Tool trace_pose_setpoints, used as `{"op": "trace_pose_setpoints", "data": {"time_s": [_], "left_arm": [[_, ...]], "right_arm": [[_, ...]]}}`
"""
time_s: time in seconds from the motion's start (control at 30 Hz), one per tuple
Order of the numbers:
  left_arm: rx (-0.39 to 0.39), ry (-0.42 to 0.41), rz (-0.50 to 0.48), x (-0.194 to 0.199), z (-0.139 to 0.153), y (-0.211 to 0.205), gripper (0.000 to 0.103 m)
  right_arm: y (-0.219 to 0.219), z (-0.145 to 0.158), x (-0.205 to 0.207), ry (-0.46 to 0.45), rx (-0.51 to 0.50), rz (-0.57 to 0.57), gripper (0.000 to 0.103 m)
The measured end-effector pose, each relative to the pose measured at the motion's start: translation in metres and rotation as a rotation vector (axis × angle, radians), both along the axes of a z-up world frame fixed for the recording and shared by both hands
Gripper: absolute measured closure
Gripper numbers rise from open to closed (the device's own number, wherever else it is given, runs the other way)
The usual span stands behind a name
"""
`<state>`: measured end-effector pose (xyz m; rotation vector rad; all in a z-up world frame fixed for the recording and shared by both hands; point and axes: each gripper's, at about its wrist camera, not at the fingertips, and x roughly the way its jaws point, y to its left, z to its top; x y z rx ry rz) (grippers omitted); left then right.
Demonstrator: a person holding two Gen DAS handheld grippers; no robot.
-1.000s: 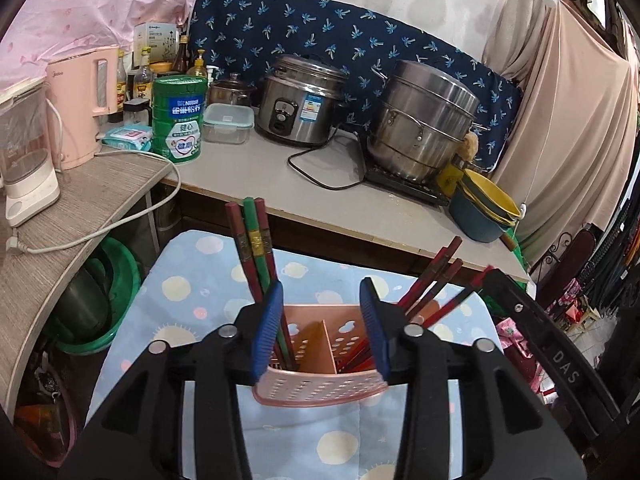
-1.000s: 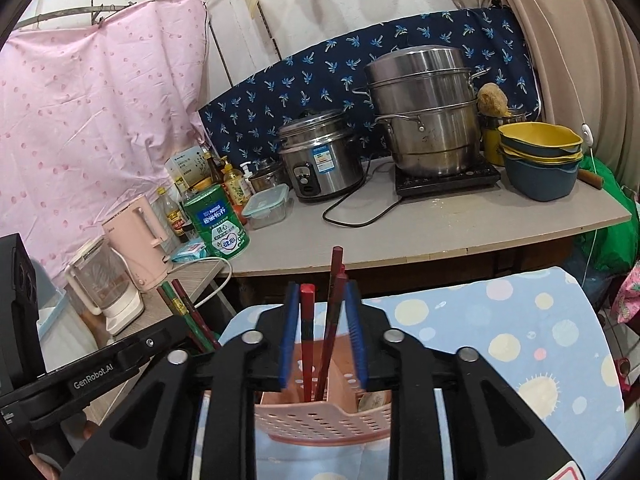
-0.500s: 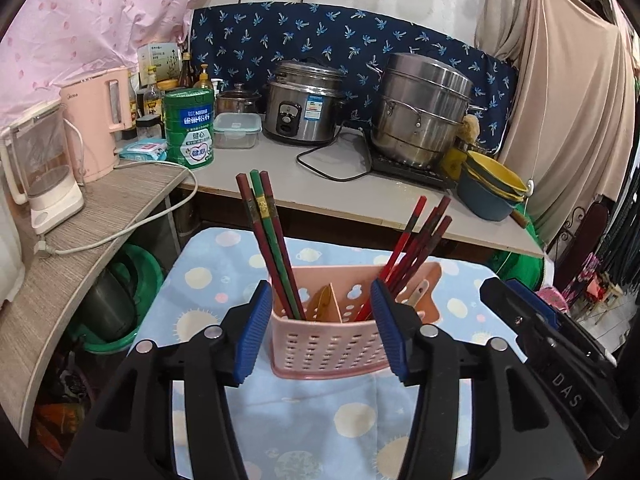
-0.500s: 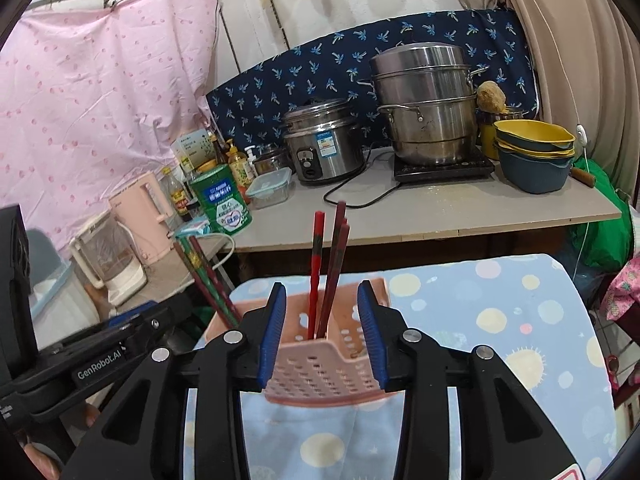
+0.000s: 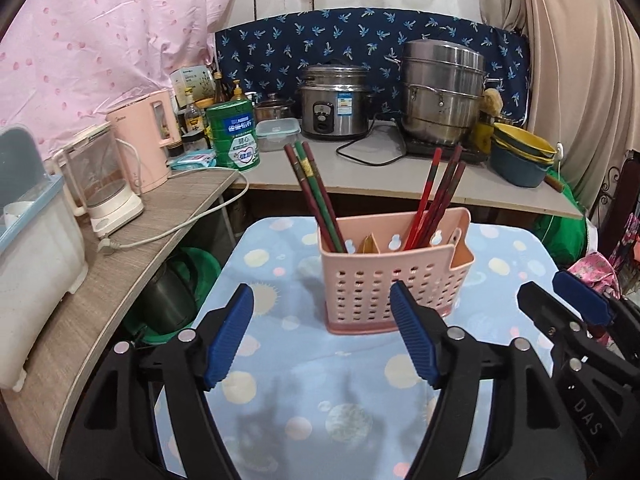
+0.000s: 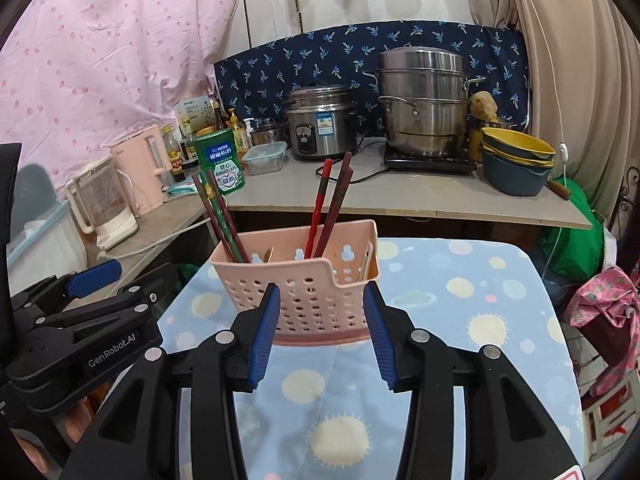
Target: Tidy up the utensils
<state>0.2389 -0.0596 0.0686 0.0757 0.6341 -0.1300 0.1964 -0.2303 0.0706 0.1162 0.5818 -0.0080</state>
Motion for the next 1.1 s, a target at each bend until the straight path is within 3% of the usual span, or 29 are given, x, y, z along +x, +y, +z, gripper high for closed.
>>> {"op": "trace_pose_setpoints", "data": {"time_s": [0.27, 0.6, 0.9, 1.1], "left_arm": [[0.043, -0.013, 0.028, -0.032, -0.008, 0.007, 0.015], [0.061, 0.009, 0.031, -0.057, -0.018, 0.009, 0.008], [0.053, 0.048, 0.045, -0.067, -0.030, 0.012, 0.007], [0.061, 0.056, 0.058, -0.071, -0.036, 0.012, 0.007]], "right_arm": [[0.009, -0.006, -0.029, 0.023, -0.015, 0.001, 0.055], [0.010, -0.013, -0.057, 0.039, 0.018, -0.018, 0.047], [0.003, -0.024, -0.070, 0.065, 0.029, -0.045, 0.018], [0.005, -0.028, -0.075, 0.065, -0.009, -0.056, 0.011]]}}
